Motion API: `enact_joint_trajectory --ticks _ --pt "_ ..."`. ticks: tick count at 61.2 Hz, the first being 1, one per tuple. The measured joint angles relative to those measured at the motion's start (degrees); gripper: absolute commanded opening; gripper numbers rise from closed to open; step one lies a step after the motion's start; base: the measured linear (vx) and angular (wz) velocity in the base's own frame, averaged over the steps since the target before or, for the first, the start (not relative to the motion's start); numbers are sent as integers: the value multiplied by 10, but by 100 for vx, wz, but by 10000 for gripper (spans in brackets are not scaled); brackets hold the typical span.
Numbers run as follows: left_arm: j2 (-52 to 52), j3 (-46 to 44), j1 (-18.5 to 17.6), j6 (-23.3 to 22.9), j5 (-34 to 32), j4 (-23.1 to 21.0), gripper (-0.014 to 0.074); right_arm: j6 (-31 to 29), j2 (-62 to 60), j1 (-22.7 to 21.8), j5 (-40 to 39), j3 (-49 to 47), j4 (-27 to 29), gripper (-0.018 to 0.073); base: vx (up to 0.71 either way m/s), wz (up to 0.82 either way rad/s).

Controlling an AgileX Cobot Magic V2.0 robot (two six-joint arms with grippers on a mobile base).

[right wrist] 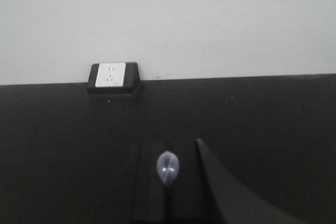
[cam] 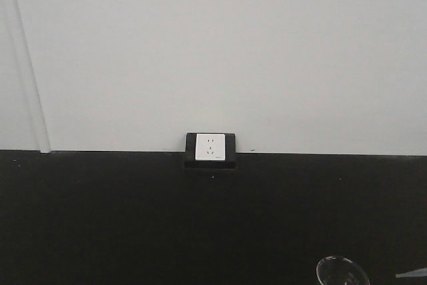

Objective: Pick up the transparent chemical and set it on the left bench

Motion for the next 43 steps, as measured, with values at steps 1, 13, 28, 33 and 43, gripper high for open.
enact_joint_trajectory --ticks 1,13,28,33,43 --pt "0 0 0 0 0 0 -4 0 -3 6 8 0 1 -4 0 0" --pt "0 0 0 0 0 0 -4 0 -11 51 47 0 -5 -4 0 0" --pt "0 0 0 0 0 0 -4 1 -11 54 53 0 -8 -4 0 0" --pt "0 0 0 0 0 0 -4 1 -11 54 53 0 -8 -4 0 0" --pt "0 0 0 0 0 0 -4 1 -11 54 53 0 -8 -4 0 0"
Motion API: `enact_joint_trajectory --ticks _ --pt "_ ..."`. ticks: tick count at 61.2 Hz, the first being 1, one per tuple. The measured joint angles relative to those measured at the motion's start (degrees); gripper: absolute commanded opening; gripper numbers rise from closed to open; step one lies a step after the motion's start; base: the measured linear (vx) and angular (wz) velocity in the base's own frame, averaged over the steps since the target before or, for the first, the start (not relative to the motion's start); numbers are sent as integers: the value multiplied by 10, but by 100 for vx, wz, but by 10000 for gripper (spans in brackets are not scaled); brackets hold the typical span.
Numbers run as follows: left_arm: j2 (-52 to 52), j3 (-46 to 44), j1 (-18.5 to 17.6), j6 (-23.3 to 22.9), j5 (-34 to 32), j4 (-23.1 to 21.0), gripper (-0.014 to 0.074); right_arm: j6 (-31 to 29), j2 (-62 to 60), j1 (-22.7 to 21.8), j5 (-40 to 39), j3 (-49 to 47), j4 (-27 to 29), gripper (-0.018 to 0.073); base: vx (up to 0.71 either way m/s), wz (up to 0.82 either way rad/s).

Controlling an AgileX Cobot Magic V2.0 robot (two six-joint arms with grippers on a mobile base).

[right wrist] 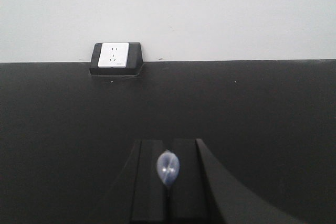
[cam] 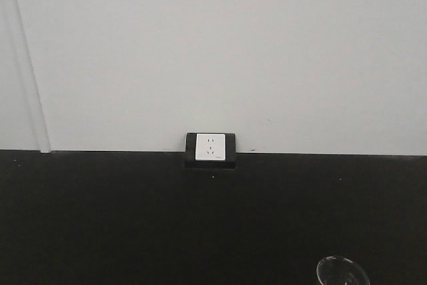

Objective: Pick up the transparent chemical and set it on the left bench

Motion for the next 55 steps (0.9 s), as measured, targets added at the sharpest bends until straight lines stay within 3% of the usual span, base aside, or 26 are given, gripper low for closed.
enact_joint_trajectory --ticks 31,55 --pt "0 0 0 0 0 0 -4 0 0 0 0 0 -1 -3 -1 -4" --pt "0 0 0 0 0 0 -4 0 0 0 0 0 -2 -3 -9 -34"
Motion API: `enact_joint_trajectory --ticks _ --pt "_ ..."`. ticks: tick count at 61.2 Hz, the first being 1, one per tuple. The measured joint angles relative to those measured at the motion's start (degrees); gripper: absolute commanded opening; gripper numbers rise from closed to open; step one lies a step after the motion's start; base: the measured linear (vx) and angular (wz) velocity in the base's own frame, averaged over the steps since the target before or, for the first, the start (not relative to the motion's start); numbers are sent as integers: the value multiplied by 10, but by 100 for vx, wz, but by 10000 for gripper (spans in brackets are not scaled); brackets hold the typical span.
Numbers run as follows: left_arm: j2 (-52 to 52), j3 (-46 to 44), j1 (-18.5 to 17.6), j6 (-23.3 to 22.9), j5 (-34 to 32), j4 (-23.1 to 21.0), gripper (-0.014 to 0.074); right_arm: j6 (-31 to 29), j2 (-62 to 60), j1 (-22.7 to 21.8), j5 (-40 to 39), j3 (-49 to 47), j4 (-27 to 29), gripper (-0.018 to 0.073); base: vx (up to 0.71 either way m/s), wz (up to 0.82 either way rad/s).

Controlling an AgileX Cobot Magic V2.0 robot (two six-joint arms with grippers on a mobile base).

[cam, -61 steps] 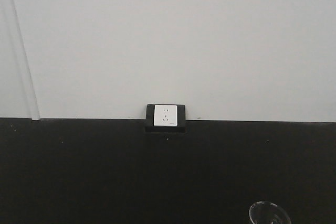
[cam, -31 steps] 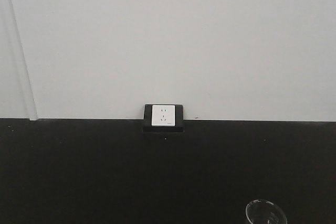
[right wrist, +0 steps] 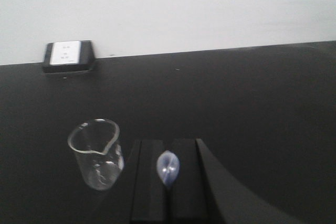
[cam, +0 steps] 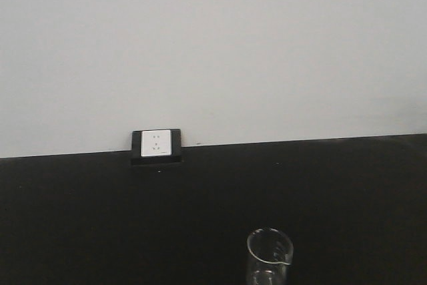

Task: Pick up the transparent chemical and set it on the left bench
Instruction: 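Drive the base to the bench with the three white bins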

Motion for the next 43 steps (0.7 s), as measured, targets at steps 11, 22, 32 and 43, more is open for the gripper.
enact_joint_trajectory --ticks 11,22,32,43 --pt "0 0 0 0 0 0 -4 0 0 0 4 0 -1 -3 -16 -45" --pt "0 0 0 0 0 0 -4 0 0 0 5 0 -2 -3 -21 -31" --pt "0 0 0 0 0 0 -4 0 0 0 5 0 -2 -3 -28 -9" --pt "0 0 0 0 0 0 -4 0 0 0 5 0 -2 -3 -34 12"
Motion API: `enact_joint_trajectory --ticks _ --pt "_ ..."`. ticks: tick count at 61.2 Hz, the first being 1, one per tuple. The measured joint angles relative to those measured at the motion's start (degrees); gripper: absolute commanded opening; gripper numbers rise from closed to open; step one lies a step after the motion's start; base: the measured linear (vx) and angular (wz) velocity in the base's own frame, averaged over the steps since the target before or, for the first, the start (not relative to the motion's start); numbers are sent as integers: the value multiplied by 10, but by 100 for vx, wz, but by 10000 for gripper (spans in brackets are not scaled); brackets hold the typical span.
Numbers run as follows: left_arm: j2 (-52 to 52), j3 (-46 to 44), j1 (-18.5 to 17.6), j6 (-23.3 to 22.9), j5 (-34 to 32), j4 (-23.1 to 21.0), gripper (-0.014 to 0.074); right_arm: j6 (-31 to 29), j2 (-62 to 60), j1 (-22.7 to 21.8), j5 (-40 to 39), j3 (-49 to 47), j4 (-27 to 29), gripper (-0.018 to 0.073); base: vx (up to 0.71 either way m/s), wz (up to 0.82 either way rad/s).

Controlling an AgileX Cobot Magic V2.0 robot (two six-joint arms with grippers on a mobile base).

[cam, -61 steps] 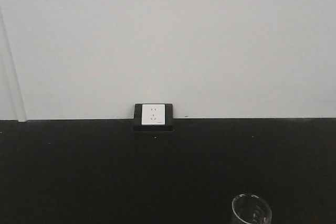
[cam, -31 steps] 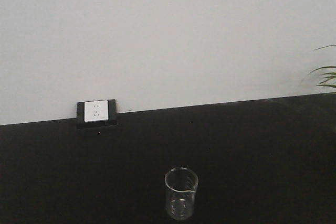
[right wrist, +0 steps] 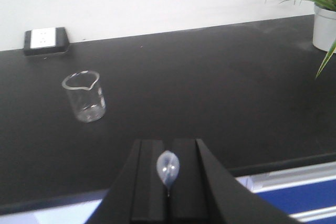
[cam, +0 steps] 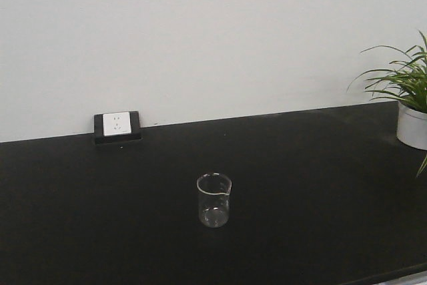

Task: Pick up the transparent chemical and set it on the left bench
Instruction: 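Drive the base to the bench with the three white bins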

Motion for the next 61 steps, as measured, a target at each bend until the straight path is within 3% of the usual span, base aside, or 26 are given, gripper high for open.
enact_joint_trajectory --ticks 61 --pt "0 0 0 0 0 0 -4 0 0 0 0 0 0 -3 -40 29"
